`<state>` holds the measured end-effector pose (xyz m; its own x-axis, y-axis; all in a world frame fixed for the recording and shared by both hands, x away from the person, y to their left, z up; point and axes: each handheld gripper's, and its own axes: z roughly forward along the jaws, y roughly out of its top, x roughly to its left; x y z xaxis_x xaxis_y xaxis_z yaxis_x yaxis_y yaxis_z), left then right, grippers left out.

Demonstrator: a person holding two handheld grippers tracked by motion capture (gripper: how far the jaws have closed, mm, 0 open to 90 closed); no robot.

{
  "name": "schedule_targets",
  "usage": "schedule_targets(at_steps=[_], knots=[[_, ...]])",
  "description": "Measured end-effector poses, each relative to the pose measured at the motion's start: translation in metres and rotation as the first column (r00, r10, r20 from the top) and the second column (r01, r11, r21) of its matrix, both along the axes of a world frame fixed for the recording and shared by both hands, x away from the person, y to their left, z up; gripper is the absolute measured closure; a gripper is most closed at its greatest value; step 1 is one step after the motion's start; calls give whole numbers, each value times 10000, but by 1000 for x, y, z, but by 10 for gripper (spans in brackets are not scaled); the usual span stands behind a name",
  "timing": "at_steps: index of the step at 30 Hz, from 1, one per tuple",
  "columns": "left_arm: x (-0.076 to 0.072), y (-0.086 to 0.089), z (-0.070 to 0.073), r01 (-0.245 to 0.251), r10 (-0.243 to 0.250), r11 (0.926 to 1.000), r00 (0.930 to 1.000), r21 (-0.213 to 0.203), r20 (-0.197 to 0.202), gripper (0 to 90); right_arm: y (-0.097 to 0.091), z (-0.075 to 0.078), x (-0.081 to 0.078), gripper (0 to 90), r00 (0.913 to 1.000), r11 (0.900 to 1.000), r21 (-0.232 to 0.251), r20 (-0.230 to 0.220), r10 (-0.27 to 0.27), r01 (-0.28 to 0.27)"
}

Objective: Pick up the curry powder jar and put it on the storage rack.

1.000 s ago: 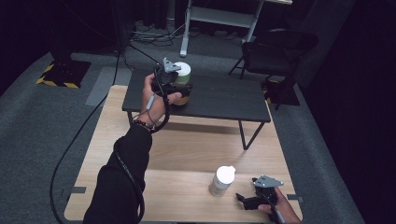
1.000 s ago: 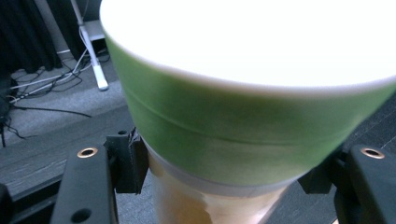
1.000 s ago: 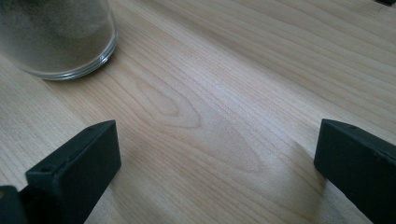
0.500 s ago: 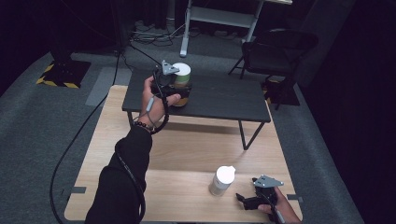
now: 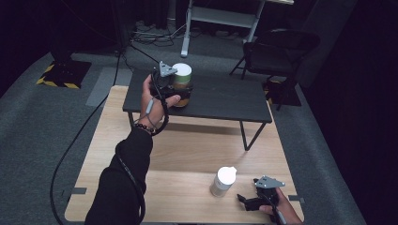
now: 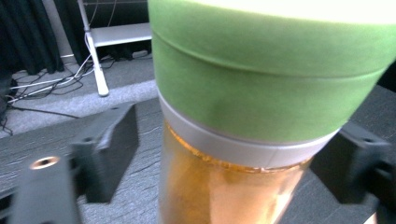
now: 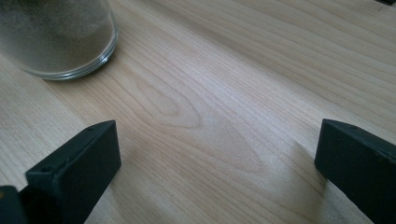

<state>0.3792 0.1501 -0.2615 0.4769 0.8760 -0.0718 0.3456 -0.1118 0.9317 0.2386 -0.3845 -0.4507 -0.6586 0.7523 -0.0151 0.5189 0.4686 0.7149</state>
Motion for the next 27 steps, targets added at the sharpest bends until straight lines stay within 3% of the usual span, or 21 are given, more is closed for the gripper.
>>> schedule_targets(at_steps=[5, 7, 14, 22, 27], knots=[[-4, -1, 1, -244, 244, 9997, 9996, 3, 128, 49, 0, 0, 0, 1, 10000, 10000, 0, -2, 0, 0], [-7, -2, 2, -300, 293, 9992, 9992, 263, 265, 42, 0, 0, 0, 1, 10000, 10000, 1, -2, 0, 0], [-18, 1, 3, -20, -33, 9963, 9981, 861, 617, 28, 0, 0, 0, 1, 10000, 10000, -2, -2, -4, 4], [-31, 6, -2, 243, -353, 9933, 9947, 1132, 963, 28, 0, 0, 0, 1, 10000, 10000, -5, 1, -3, 3], [-38, 8, -6, 343, -460, 9921, 9944, 1206, 955, 28, 0, 0, 0, 1, 10000, 10000, -3, 1, -2, 2]])
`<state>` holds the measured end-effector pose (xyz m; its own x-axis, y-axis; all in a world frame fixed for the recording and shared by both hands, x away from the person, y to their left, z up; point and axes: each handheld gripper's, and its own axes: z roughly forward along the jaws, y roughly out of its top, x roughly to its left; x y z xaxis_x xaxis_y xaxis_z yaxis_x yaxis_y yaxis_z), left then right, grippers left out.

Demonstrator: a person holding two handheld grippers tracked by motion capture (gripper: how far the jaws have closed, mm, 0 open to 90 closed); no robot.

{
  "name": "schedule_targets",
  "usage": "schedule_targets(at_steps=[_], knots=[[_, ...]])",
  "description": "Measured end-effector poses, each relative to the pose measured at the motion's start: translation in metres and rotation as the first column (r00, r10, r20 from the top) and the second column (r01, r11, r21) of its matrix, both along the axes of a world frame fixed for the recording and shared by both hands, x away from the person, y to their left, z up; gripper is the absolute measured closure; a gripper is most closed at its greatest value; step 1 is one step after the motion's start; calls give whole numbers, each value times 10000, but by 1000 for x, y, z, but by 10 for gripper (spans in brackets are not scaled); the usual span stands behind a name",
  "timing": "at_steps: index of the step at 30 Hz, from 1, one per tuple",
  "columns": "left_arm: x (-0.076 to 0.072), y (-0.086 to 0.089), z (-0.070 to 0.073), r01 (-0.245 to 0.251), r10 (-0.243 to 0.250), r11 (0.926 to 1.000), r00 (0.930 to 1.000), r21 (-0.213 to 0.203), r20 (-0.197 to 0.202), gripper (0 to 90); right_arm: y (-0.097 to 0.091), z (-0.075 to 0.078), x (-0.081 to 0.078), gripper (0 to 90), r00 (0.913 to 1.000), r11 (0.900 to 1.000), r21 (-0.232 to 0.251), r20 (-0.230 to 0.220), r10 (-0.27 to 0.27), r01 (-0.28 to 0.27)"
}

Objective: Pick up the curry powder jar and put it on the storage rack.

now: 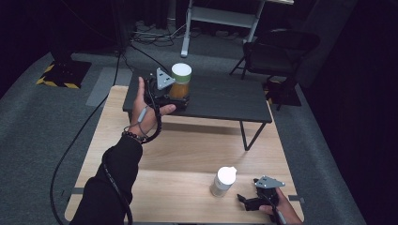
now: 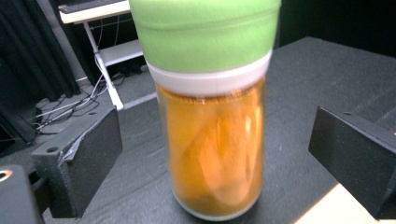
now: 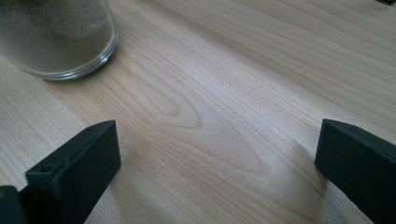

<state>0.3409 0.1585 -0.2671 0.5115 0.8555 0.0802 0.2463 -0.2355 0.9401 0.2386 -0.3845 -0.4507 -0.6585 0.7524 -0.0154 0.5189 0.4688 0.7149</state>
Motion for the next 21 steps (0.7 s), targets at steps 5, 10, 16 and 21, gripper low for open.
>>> schedule_targets(at_steps=[5, 10, 16, 21], knots=[[-9, 4, -7, 212, -212, 9997, 9998, 99, 33, 28, 0, 0, 0, 1, 10000, 10000, 0, -1, -1, 1], [-16, 3, -11, 302, -305, 9989, 9995, 366, 77, 26, 0, 0, 0, 1, 10000, 10000, -1, -6, -4, 4], [-25, 4, -16, 554, -568, 9963, 9982, 663, 183, 26, 0, 0, 0, 0, 10000, 10000, 5, -11, -6, 6], [-32, 8, -20, 825, -840, 9948, 9962, 595, 219, 26, 0, 0, 0, 0, 10000, 10000, 4, -15, -12, 12]])
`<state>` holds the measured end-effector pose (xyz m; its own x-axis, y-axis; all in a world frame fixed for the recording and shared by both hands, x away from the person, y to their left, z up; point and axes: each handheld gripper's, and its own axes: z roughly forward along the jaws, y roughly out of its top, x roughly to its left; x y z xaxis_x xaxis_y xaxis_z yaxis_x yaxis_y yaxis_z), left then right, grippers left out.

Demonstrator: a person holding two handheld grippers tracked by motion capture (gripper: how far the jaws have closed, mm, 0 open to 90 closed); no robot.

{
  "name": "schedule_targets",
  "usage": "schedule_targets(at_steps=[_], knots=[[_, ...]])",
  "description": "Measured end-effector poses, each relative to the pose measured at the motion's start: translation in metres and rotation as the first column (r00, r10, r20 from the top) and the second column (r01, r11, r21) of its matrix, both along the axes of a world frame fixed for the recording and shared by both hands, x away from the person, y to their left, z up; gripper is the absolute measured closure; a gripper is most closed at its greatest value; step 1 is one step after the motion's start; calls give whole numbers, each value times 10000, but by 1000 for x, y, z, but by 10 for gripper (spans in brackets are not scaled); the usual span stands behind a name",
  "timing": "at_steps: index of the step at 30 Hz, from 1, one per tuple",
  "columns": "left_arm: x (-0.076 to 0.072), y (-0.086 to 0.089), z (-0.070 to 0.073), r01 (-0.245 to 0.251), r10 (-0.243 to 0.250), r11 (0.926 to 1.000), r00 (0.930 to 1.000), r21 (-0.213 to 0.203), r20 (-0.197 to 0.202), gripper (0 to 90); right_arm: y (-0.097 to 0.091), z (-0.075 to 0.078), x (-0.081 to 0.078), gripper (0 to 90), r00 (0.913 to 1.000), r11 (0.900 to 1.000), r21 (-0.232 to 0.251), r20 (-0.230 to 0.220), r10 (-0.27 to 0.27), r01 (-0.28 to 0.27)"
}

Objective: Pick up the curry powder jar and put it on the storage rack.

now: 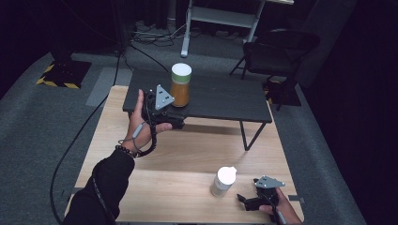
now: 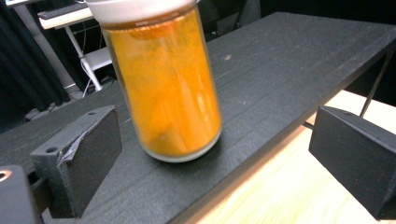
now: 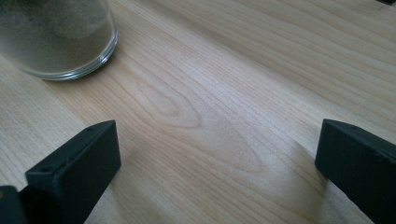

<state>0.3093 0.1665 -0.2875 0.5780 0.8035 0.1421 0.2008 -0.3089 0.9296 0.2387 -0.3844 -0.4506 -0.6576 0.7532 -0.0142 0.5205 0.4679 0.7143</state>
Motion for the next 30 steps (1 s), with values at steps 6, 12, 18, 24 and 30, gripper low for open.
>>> schedule_targets(at_steps=[6, 12, 18, 24, 30], knots=[[-11, 3, -7, 148, -147, 9999, 9999, -76, 45, 26, 0, 0, 0, 0, 10000, 10000, 0, 3, 1, -1], [-24, -1, -18, 255, -265, 9988, 9994, 420, 235, 26, 0, 0, 0, 0, 10000, 10000, -2, 4, -7, 7], [-36, -3, -29, 420, -442, 9961, 9987, 775, 269, 26, 0, 0, 0, 0, 10000, 10000, -1, 2, -9, 9], [-44, -2, -39, 678, -698, 9940, 9973, 855, 209, 26, 0, 0, -1, 0, 10000, 10000, -2, 9, -34, 34], [-50, 0, -50, 921, -923, 9934, 9957, 684, 5, 26, 0, 0, -1, 0, 10000, 10000, -2, 8, -35, 35]])
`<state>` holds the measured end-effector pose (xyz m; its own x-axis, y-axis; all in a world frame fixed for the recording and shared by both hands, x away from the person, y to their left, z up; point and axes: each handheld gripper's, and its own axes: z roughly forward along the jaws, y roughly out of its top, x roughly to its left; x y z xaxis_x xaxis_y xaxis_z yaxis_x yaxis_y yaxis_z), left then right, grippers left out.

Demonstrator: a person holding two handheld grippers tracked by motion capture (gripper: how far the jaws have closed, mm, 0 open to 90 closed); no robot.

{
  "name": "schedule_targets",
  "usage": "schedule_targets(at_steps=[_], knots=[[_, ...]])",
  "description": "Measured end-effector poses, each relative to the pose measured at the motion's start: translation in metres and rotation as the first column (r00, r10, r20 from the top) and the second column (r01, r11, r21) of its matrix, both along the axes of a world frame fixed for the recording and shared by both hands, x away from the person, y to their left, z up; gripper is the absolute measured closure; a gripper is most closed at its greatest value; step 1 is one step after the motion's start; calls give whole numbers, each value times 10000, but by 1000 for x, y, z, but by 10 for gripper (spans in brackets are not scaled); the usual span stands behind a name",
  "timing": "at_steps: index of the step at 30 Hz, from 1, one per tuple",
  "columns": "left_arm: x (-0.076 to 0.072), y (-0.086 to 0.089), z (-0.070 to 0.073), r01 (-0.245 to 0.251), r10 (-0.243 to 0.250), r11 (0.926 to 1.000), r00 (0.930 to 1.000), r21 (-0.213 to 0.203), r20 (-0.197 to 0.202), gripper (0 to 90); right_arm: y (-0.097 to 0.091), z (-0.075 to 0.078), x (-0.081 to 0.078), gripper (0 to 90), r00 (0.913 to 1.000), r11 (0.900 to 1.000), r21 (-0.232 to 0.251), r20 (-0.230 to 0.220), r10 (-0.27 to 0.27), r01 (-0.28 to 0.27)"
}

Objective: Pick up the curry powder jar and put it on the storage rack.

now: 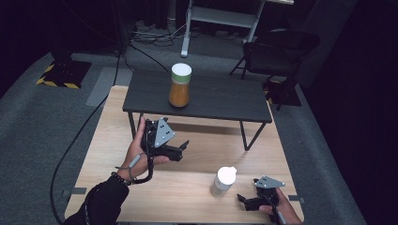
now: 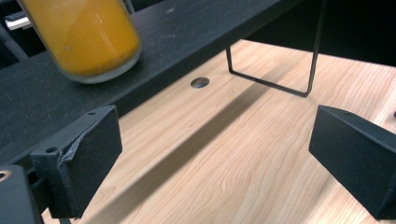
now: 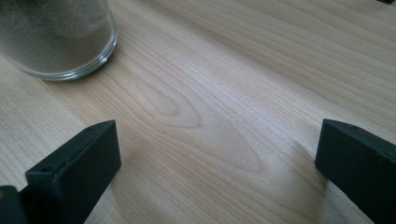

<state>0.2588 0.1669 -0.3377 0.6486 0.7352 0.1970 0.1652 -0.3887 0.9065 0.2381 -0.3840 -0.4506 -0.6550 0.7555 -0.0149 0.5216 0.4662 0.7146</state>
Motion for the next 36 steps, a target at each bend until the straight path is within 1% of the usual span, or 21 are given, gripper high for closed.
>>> schedule_targets(at_steps=[4, 13, 18, 19, 21, 23, 24, 26, 28, 30, 32, 34, 36], knots=[[-3, 1, -8, 85, -84, 9999, 9999, 81, -141, 26, 0, 0, 0, 0, 10000, 10000, -1, 2, -3, 3], [-7, 1, -28, 55, -22, 9981, 9985, 608, -538, 26, 0, 0, 0, 0, 10000, 10000, -1, 1, -3, 3], [-9, 2, -37, 108, -54, 9972, 9973, 735, -732, 26, 0, 0, 0, 0, 10000, 10000, -2, 1, -5, 5], [-9, 3, -39, 137, -80, 9974, 9967, 702, -809, 26, 0, 0, 0, 0, 10000, 10000, -1, 2, -3, 3], [-9, 2, -43, 173, -94, 9960, 9960, 880, -893, 27, 0, 0, 0, 0, 10000, 10000, 0, 1, -5, 5], [-9, 4, -47, 220, -127, 9958, 9944, 883, -1053, 28, 0, 0, 0, 0, 10000, 10000, -1, 3, -3, 3], [-9, 4, -49, 213, -106, 9954, 9935, 939, -1132, 29, 0, 0, 0, 0, 10000, 10000, -1, 2, -3, 3], [-10, 4, -51, 213, -98, 9950, 9931, 977, -1169, 31, 0, 0, 0, 0, 10000, 10000, 0, 1, -6, 6], [-10, 5, -55, 210, -71, 9943, 9913, 1046, -1314, 32, 0, 0, 0, 0, 10000, 10000, 1, 3, -5, 5], [-11, 6, -58, 205, -56, 9945, 9896, 1025, -1434, 32, 0, 0, 0, 0, 10000, 10000, 0, 1, -4, 4], [-14, 6, -60, 169, -3, 9938, 9887, 1096, -1501, 33, 0, 0, 0, 0, 10000, 10000, 1, 1, -6, 6], [-15, 8, -64, 154, 19, 9943, 9867, 1056, -1624, 33, 0, 0, 0, 0, 10000, 10000, -1, 3, -7, 7], [-16, 9, -68, 122, 80, 9931, 9852, 1166, -1713, 33, 0, 0, 0, 0, 10000, 10000, 1, 2, -11, 11]])
